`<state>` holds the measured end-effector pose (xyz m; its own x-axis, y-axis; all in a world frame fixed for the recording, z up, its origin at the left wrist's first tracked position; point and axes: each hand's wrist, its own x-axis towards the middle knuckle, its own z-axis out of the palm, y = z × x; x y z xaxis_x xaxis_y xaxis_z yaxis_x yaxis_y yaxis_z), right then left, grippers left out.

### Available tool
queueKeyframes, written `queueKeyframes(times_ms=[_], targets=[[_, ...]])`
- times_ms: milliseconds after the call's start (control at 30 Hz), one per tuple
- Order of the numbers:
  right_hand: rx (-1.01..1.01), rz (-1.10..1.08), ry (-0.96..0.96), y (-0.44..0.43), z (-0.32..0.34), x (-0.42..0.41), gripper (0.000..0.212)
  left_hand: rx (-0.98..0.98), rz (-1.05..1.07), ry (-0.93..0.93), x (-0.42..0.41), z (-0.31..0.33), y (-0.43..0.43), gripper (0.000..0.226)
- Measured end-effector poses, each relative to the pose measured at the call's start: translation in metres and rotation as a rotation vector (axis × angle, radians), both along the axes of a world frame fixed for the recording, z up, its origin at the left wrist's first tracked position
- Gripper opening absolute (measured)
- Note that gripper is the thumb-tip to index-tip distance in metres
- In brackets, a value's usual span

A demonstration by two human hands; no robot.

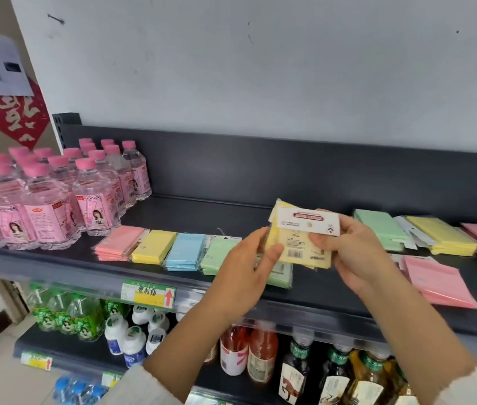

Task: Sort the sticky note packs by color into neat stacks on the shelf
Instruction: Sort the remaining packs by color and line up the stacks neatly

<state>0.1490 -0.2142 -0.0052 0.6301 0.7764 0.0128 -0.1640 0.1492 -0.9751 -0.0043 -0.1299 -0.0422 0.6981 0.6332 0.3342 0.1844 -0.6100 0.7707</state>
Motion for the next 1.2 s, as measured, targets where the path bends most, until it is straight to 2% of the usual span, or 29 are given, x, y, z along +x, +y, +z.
queueKeyframes(times_ms=[133,233,333,500,633,833,967,1200], targets=[[0.049,0.062,0.023,0.019,0.003,-0.018,0.046,-0.086,0.035,-0.093,-0.005,0.01,0.007,0.029],[0.05,0.121,0.015,0.034,0.003,-0.031,0.056,-0.1,0.103,-0.156,-0.008,0.013,0.013,0.017],[0.042,0.227,0.03,0.051,0.007,-0.046,0.067,-0.072,0.191,-0.196,-0.014,0.017,0.02,0.018],[-0.01,0.343,0.013,0.087,0.019,-0.063,0.069,-0.042,0.276,-0.175,-0.04,0.021,0.059,0.02],[-0.133,0.35,-0.16,0.121,0.021,-0.075,0.056,-0.01,0.301,-0.205,-0.062,0.02,0.106,0.022],[-0.159,0.275,-0.206,0.17,0.028,-0.093,0.02,-0.097,0.174,-0.216,-0.077,0.029,0.17,0.022],[-0.161,0.2,-0.184,0.2,0.025,-0.101,0.019,-0.119,0.071,-0.126,-0.085,0.037,0.205,0.022],[-0.206,0.089,-0.175,0.219,0.014,-0.103,0.02,-0.095,0.024,-0.041,-0.079,0.025,0.23,0.019]])
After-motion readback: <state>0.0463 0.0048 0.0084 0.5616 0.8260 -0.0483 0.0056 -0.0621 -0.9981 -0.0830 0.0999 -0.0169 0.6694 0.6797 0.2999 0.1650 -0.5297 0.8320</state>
